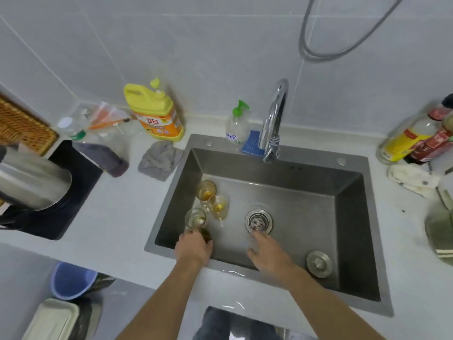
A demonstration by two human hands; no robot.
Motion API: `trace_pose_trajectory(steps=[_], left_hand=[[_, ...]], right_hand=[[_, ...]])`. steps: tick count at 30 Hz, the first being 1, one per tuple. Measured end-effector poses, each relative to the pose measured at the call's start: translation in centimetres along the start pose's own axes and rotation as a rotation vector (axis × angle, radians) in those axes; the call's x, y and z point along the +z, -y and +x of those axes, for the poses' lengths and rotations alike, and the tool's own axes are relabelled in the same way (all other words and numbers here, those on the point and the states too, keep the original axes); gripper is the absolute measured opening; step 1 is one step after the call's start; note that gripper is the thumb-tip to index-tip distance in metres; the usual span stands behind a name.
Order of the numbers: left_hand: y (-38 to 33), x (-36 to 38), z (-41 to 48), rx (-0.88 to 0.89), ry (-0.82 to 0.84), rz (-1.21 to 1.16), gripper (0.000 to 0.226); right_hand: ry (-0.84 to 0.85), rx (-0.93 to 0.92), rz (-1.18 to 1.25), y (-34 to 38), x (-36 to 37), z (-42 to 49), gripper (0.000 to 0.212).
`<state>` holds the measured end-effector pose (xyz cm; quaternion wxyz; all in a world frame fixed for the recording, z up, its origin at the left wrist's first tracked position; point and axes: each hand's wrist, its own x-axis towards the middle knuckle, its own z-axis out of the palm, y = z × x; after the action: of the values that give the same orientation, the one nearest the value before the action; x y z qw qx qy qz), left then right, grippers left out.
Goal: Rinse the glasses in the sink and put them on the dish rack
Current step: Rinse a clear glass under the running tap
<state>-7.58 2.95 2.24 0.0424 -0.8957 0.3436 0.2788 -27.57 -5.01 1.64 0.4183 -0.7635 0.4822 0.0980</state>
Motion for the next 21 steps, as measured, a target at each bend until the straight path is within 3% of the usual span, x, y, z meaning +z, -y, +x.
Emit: trace_pose_trajectory(steps=[5,12,21], left_hand=[[0.3,2.0,3.9,-0.139,0.164,0.068,0.063],[0.6,3.8,7.0,-0.149,0.212,0.069,0.08],[-2.0,3.1,7.4,0.109,0.191,0.148,0.076]], right_hand=[[0.094,0.117,0.019,0.3,1.5,3.4,0.045],[0.099,0.23,0.078,1.8,3.3,5.0,0.041],[0.032,0.312,0.167,3.1,0.9,5.1,0.035]])
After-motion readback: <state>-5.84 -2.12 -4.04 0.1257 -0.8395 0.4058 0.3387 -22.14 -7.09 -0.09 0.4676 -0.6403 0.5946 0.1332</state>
